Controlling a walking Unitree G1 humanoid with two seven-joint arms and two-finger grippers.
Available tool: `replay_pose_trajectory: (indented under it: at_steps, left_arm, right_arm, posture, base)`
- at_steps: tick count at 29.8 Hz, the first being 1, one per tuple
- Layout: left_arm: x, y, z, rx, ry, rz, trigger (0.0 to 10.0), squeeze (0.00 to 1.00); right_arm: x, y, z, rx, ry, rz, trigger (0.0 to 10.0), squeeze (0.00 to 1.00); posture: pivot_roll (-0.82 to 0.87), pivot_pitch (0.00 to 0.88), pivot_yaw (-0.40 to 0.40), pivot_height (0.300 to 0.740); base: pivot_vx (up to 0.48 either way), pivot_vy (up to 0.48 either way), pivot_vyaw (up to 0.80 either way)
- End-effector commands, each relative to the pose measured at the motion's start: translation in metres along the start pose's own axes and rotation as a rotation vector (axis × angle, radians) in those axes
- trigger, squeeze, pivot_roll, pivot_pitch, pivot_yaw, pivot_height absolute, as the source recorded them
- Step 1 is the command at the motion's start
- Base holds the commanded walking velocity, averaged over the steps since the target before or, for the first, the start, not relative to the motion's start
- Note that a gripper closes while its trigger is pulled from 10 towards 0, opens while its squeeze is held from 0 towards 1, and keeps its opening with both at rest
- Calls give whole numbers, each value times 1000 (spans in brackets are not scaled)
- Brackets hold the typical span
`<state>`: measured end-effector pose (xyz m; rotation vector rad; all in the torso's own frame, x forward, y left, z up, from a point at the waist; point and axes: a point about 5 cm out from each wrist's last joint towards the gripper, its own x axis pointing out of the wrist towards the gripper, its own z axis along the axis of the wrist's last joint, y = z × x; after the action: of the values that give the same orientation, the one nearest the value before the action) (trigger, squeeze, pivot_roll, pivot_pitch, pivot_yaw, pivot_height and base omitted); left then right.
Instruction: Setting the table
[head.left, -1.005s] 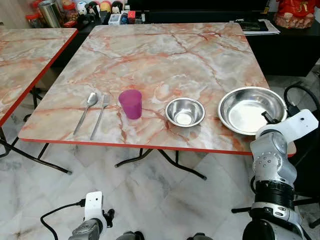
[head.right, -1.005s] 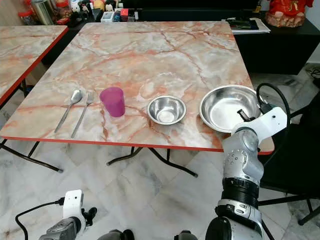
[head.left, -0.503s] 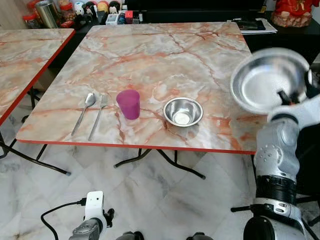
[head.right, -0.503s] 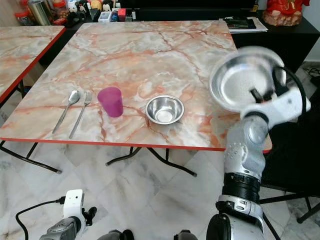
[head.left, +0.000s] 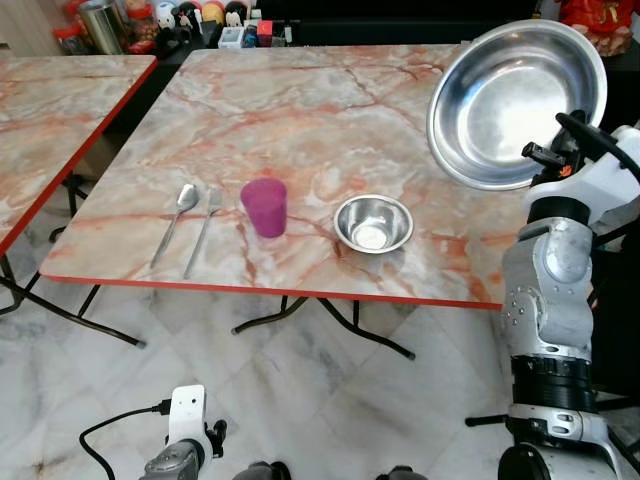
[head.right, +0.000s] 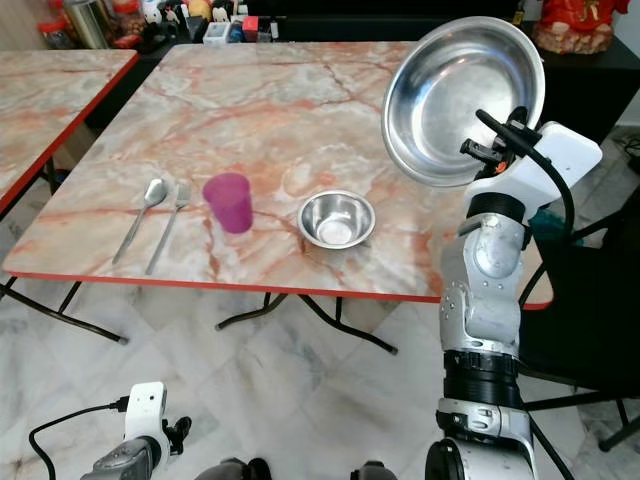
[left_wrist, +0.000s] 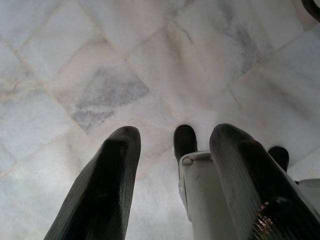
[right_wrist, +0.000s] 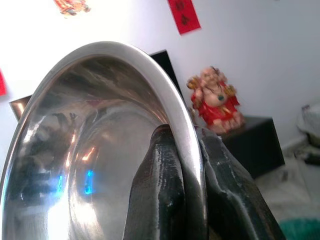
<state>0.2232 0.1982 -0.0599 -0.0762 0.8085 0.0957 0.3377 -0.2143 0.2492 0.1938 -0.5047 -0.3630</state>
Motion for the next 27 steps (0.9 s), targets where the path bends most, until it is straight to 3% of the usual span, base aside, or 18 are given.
replay_pose_trajectory:
  at_steps: [1, 11, 27]
  left_arm:
    - [-2, 7, -8, -9, 21, 24, 10000, 0]
    - [-2, 7, -9, -12, 21, 28, 10000, 0]
    - [-2, 7, -9, -12, 20, 29, 10000, 0]
  right_arm:
    - [-2, 10, 6, -20, -45, 56, 10000, 0]
    - [-2, 17, 7, -68, -54, 108, 10000, 0]
    - [-3, 17, 7, -72, -56, 110, 10000, 0]
  posture:
    - [-103, 140, 58, 711]
    - [-102, 127, 55, 711]
    - [-102, 127, 55, 711]
  base:
    - [0, 480, 0]
    - [0, 480, 0]
    - [0, 480, 0]
